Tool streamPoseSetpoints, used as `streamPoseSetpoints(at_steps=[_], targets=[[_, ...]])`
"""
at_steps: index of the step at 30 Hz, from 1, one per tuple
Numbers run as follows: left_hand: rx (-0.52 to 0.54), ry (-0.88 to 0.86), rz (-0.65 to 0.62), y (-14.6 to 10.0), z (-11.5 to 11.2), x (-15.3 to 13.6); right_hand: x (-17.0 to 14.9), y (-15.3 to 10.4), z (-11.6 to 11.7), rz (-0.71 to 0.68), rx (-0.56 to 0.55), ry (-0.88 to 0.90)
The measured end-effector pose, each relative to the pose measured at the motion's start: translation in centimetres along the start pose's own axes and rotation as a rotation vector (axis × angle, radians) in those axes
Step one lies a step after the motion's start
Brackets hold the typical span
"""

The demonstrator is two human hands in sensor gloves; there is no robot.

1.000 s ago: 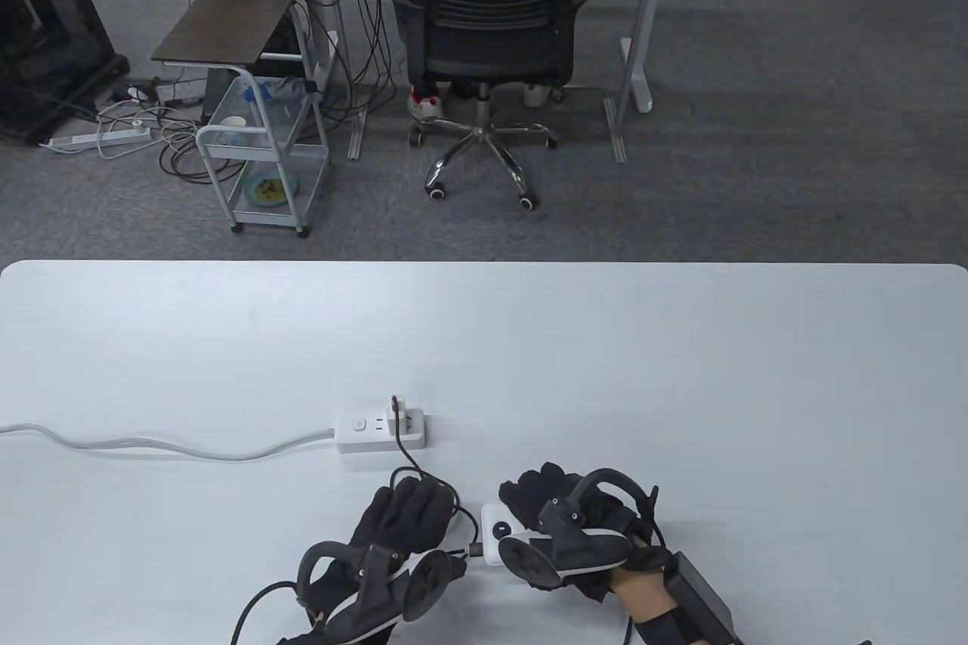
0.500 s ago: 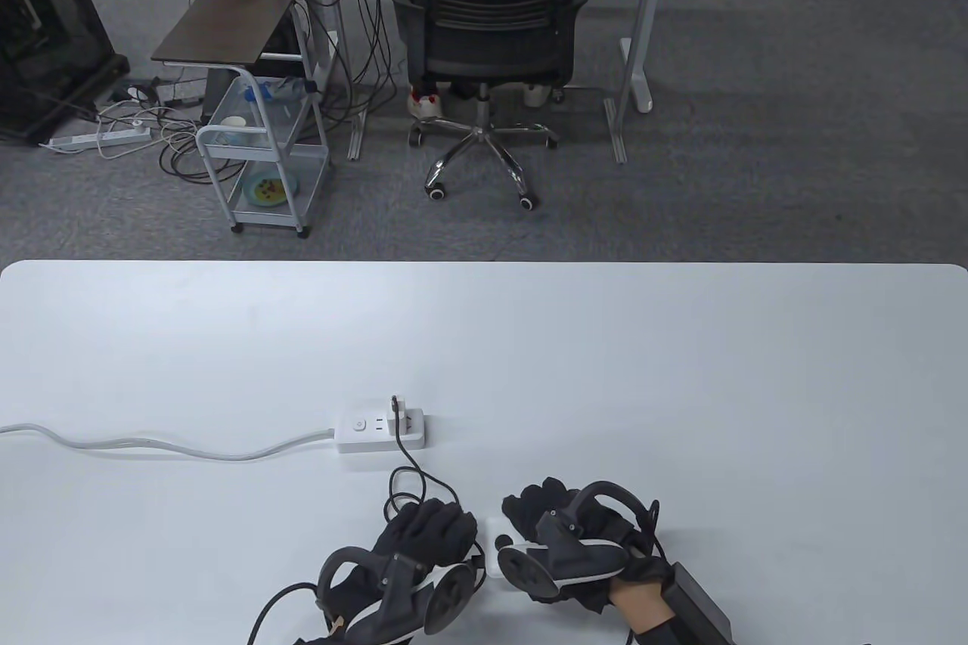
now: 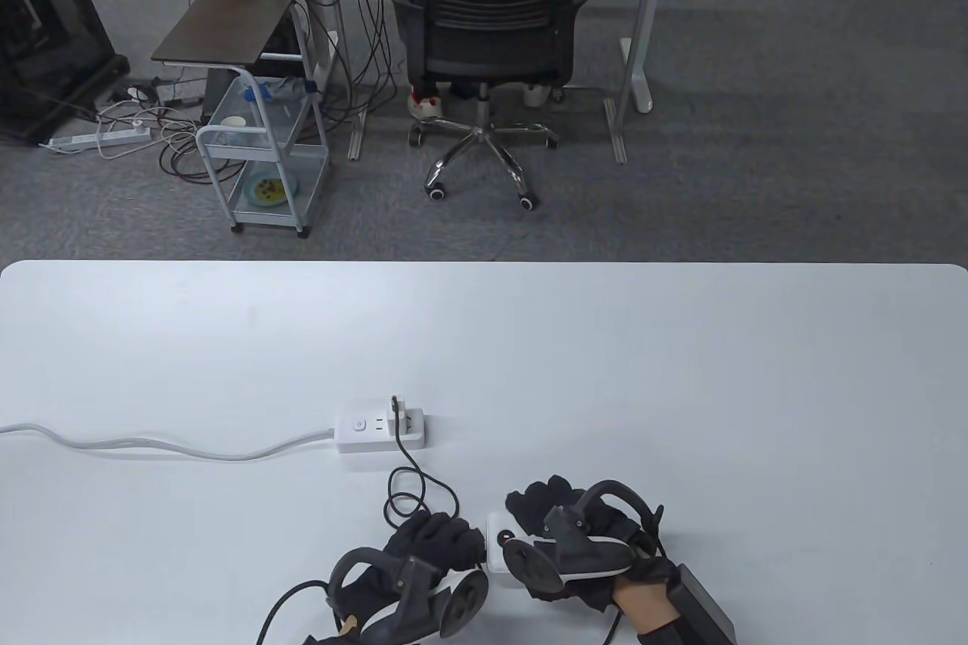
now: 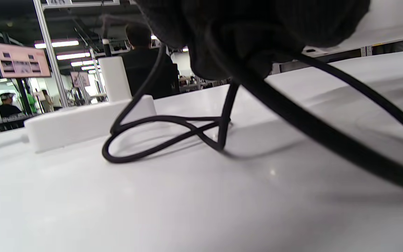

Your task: Unplug the charger and disconnect the battery pack

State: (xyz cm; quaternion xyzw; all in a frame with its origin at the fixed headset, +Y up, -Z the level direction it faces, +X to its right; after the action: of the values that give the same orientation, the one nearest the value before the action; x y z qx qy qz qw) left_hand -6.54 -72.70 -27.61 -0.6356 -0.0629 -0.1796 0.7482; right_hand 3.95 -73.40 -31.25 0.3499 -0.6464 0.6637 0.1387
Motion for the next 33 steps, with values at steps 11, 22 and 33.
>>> streamPoseSetpoints(at_steps=[11, 22, 33], targets=[[-0.055, -0.029, 0.033, 0.43, -0.11, -0.50, -0.14, 0.40, 0.80, -0.006, 0.067, 0.078], [-0.088, -0.077, 0.047, 0.68, -0.52, -0.91, 0.17, 0.10, 0.71, -0.004, 0.079, 0.059], [-0.114, -0.110, 0.028, 0.98, -0.57, -0.70, 0.09, 0.07, 0.57, 0.011, 0.101, -0.015]])
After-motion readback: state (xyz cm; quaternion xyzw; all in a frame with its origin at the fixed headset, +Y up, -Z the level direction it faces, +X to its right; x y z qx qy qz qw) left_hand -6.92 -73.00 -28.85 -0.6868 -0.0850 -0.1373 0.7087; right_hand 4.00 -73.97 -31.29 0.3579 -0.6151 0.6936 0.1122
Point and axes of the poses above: the tracker on the back of each hand, its own x axis roughly to the thumb side, its own y axis roughly from the wrist to the fingertips, z = x × y, the point moved 5 cm from there along y, roughly from the wrist to the fingertips, and after that the axes turned 3 degrees about z, right-handed, at the moved point
